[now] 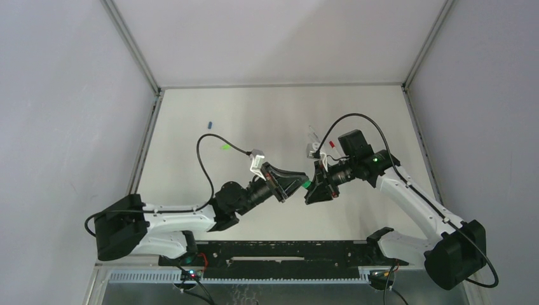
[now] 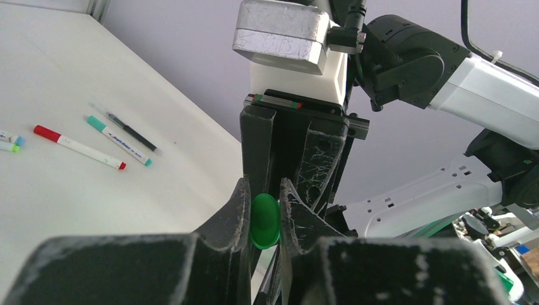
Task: Insert the pens into the pen caps
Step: Press the pen cap onto the pen.
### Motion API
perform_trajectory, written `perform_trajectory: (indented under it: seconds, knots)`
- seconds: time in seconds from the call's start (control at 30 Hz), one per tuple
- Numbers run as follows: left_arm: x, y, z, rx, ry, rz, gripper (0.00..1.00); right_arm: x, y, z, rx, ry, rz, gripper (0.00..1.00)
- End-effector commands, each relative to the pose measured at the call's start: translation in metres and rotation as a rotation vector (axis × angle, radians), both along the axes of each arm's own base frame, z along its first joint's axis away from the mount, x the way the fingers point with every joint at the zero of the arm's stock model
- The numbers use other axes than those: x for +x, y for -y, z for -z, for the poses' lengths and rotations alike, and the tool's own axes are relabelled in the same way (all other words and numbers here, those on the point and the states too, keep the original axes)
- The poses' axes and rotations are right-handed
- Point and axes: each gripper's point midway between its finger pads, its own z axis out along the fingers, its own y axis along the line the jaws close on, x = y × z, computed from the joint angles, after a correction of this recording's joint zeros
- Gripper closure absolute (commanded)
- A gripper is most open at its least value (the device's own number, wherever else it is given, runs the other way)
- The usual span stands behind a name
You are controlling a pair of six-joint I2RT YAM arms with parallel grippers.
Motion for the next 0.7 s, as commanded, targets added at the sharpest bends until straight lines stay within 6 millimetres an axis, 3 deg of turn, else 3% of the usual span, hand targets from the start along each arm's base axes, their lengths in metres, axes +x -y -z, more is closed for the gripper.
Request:
perform_trajectory:
  seconds: [0.0,0.17,0.4,0.5,0.67]
  knots:
    - [-0.093,0.016,0.062,0.221,-0.031,0.37,0.85,0.04,-0.024,-0.049,0.162,0.327,-0.022,1.0]
    - [-0.083,0.01,0.037,0.161,-0.001,0.32,0.71,0.038,-0.023,-0.047,0.163,0.324,-0.035,1.0]
    - [-0.066,-0.006,0.012,0.099,0.04,0.204,0.44,0.036,-0.023,-0.045,0.163,0.32,-0.05,1.0]
    - [-0.06,-0.017,0.009,0.086,0.065,0.158,0.34,0.035,-0.023,-0.044,0.164,0.323,-0.058,1.0]
    - [-0.05,-0.045,0.007,0.064,0.092,0.057,0.28,0.031,-0.023,-0.043,0.175,0.305,-0.078,1.0]
